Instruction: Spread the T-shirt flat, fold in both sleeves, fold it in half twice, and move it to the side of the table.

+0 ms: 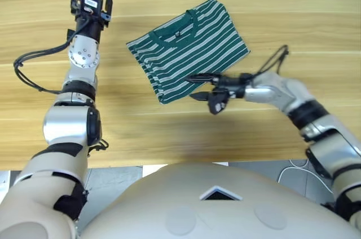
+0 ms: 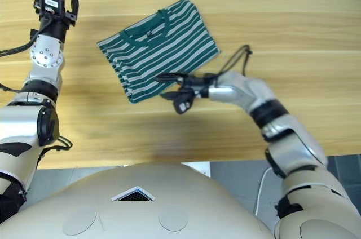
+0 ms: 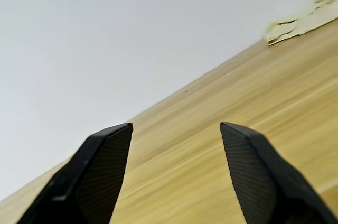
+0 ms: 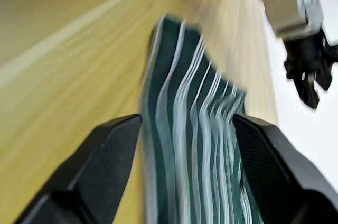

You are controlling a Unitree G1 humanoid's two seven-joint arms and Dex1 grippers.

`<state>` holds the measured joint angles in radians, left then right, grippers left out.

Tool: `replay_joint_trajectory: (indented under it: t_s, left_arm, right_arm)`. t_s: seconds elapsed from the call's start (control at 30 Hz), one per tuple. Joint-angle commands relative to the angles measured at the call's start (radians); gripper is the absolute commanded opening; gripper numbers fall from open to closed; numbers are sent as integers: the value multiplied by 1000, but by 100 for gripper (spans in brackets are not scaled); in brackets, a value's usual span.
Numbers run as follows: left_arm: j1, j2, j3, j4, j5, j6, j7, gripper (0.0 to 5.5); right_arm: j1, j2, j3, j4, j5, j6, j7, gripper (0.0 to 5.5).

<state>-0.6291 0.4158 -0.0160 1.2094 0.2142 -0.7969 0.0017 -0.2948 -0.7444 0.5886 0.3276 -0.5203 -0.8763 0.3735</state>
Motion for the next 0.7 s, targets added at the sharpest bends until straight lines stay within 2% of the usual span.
replay_joint_trajectory:
  t_s: [0.03, 0.1, 0.17, 0.23, 0.33, 0.53, 0.7]
  left_arm:
    - [38, 14, -133, -79, 137, -95, -56, 309]
    - [41, 15, -215, -120, 216, -146, -87, 309]
    - [22, 14, -297, -145, 297, -201, -115, 309]
    - [-9, 12, -375, -128, 373, -227, -147, 309]
    - [-94, 33, -518, -53, 581, -66, -31, 309]
    - [-100, 130, -496, -17, 580, 43, 119, 309]
    - [55, 197, -523, -119, 561, -17, 53, 309]
  right_arm:
    - [273, -278, -307, -122, 56, 174, -39, 323]
    - [354, -314, -422, -157, 75, 227, -72, 323]
    - [366, -293, -472, -203, 92, 243, -92, 323]
    - [300, -221, -472, -216, 91, 243, -116, 323]
    - [201, -101, -425, -209, 55, 251, -140, 323]
    - [198, -48, -394, -174, -9, 244, -147, 323]
    - [192, -40, -381, -177, -39, 243, -141, 323]
